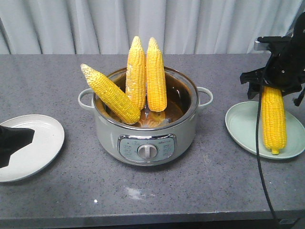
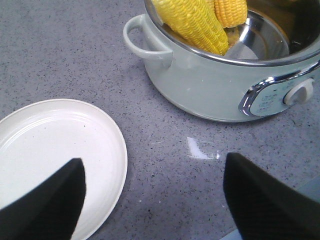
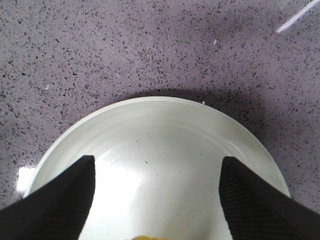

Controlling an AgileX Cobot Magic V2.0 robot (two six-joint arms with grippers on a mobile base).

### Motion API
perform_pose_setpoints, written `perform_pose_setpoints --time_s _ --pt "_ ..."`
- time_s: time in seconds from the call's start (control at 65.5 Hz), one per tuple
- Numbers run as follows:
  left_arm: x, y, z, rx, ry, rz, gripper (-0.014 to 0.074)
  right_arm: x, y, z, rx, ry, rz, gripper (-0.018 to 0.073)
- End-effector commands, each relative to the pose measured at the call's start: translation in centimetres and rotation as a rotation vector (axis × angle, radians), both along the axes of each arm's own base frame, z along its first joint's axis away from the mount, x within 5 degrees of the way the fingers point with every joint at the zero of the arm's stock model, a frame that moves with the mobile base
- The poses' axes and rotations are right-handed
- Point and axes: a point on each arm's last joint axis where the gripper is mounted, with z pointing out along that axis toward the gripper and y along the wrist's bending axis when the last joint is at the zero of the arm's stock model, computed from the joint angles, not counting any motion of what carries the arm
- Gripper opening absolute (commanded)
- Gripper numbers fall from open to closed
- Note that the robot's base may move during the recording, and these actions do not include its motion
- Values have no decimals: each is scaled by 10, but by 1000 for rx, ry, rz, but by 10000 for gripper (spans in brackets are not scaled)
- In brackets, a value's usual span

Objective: Distribute corn equally
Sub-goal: 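Lower the cob onto the green plate, open and withdraw right gripper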

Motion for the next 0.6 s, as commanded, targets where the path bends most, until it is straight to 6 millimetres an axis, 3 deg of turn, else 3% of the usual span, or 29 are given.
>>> perform_pose_setpoints --time_s 0.0,0.26,0.58 --pt "2 -2 15 -42 -79 7 536 -5 -4 30 -21 -102 1 523" --pt "2 -2 15 -42 -79 7 536 -5 -4 30 -26 -100 1 526" --pt "2 -2 15 -42 -79 7 536 -5 -4 30 -27 -98 5 614"
